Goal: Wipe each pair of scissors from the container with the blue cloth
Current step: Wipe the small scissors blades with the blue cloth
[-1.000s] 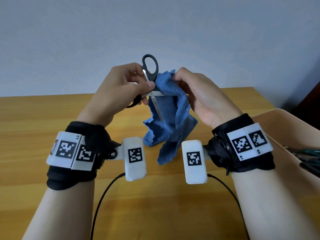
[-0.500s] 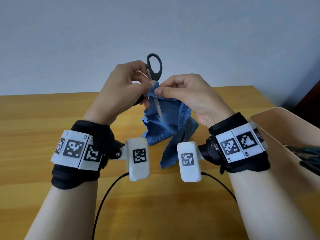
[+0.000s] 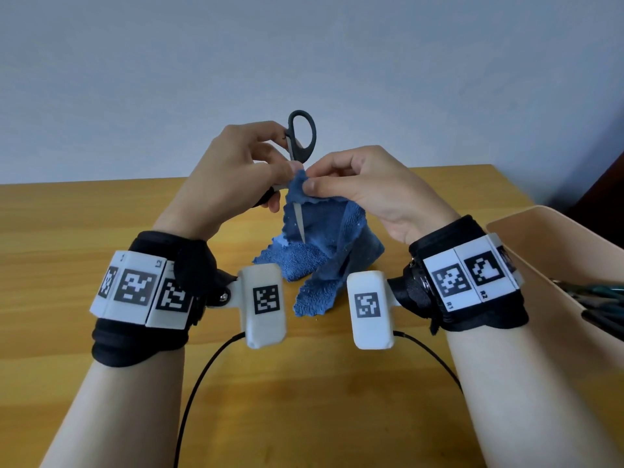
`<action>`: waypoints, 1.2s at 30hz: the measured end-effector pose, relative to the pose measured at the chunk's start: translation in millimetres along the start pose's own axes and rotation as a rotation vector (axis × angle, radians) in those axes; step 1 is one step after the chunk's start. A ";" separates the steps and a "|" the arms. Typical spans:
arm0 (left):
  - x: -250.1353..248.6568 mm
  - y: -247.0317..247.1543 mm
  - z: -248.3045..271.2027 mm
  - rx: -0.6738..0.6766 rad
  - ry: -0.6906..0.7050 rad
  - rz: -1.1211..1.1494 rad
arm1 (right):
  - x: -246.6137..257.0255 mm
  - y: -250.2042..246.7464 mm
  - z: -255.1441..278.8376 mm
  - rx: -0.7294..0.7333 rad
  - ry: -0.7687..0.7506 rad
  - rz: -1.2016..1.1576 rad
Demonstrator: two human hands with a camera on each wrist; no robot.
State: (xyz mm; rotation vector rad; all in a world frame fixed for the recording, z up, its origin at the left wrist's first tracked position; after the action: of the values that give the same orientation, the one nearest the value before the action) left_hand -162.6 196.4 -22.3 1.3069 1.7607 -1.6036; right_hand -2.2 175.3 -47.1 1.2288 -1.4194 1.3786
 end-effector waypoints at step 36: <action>-1.8 -5.8 3.1 0.011 0.003 0.058 | 1.9 10.3 -0.3 0.000 -0.025 -0.033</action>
State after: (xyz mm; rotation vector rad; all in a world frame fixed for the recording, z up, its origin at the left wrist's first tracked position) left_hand -167.4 193.6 -18.5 1.3533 1.7020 -1.5825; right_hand -12.7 174.8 -47.6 1.2683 -1.4097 1.3456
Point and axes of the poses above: each hand's wrist, its own z-axis away from the middle knuckle, its own y-axis out of the palm, x = y × z, the point moved 5 cm from there along -z, towards the middle knuckle, and after that the axes turned 4 degrees about -z, right-handed, at the moved point
